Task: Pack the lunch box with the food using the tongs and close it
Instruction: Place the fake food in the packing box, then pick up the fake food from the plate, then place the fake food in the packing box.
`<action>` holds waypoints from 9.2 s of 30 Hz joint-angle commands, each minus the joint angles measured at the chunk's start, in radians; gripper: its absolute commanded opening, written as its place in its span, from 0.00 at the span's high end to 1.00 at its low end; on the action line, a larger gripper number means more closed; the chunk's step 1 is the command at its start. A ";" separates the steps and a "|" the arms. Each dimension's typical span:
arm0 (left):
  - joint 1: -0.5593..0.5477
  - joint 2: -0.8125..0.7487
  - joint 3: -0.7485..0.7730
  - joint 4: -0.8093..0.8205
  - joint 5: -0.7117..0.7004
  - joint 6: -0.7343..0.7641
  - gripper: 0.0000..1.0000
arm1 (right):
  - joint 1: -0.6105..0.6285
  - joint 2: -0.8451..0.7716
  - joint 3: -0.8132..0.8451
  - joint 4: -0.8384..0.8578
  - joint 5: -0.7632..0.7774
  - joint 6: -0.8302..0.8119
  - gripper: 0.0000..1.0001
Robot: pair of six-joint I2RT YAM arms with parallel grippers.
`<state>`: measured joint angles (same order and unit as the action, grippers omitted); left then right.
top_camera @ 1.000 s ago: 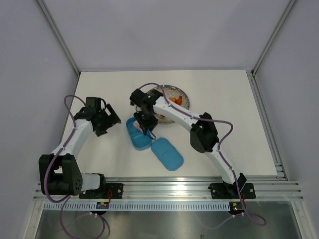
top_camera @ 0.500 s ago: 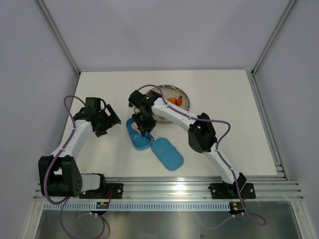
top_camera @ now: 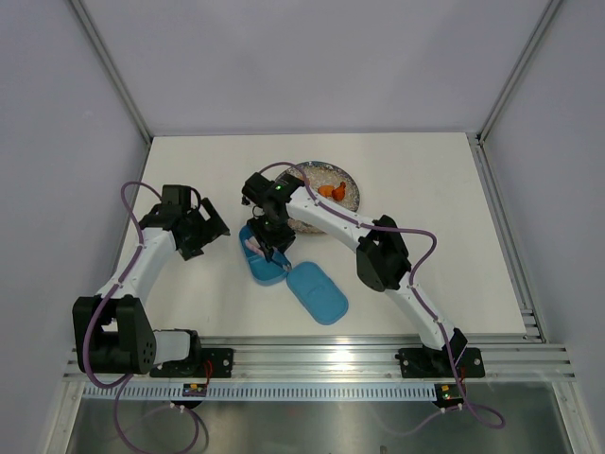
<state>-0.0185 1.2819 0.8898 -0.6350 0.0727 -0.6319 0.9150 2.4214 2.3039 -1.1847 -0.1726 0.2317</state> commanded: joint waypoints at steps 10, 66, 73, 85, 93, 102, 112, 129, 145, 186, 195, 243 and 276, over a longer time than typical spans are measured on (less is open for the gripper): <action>0.006 -0.024 0.003 0.024 0.019 0.014 0.08 | 0.015 -0.022 0.075 -0.012 0.015 -0.003 0.51; 0.008 0.037 -0.023 0.072 0.064 0.001 0.08 | -0.179 -0.430 -0.548 0.218 0.240 0.081 0.52; 0.008 0.048 -0.019 0.074 0.064 0.003 0.08 | -0.192 -0.398 -0.529 0.231 0.219 0.075 0.52; 0.008 0.057 -0.014 0.075 0.059 0.006 0.08 | -0.199 -0.329 -0.506 0.229 0.205 0.067 0.52; 0.008 0.066 -0.011 0.077 0.059 0.006 0.08 | -0.211 -0.295 -0.477 0.227 0.196 0.058 0.51; 0.008 0.071 -0.009 0.074 0.055 0.008 0.08 | -0.212 -0.291 -0.465 0.220 0.205 0.058 0.52; 0.008 0.073 -0.011 0.077 0.056 0.008 0.08 | -0.211 -0.323 -0.455 0.204 0.223 0.058 0.52; 0.008 0.066 -0.012 0.070 0.049 0.011 0.08 | -0.212 -0.377 -0.460 0.194 0.234 0.063 0.52; 0.008 0.074 -0.002 0.070 0.055 0.009 0.08 | -0.211 -0.320 -0.517 0.212 0.177 0.060 0.50; 0.008 0.063 0.005 0.066 0.053 0.008 0.08 | -0.157 -0.372 -0.423 0.143 0.242 0.070 0.80; 0.008 0.037 0.001 0.051 0.027 0.018 0.09 | -0.073 -0.335 -0.333 0.117 0.213 0.061 0.80; 0.008 0.020 -0.011 0.049 0.033 0.017 0.08 | 0.048 -0.160 -0.155 0.048 0.219 0.014 0.78; 0.008 0.033 -0.031 0.066 0.052 0.006 0.09 | 0.068 -0.093 -0.113 0.028 0.222 0.009 0.78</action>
<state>-0.0174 1.3235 0.8730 -0.5995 0.1169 -0.6262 0.9707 2.3344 2.1567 -1.1492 0.0410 0.2493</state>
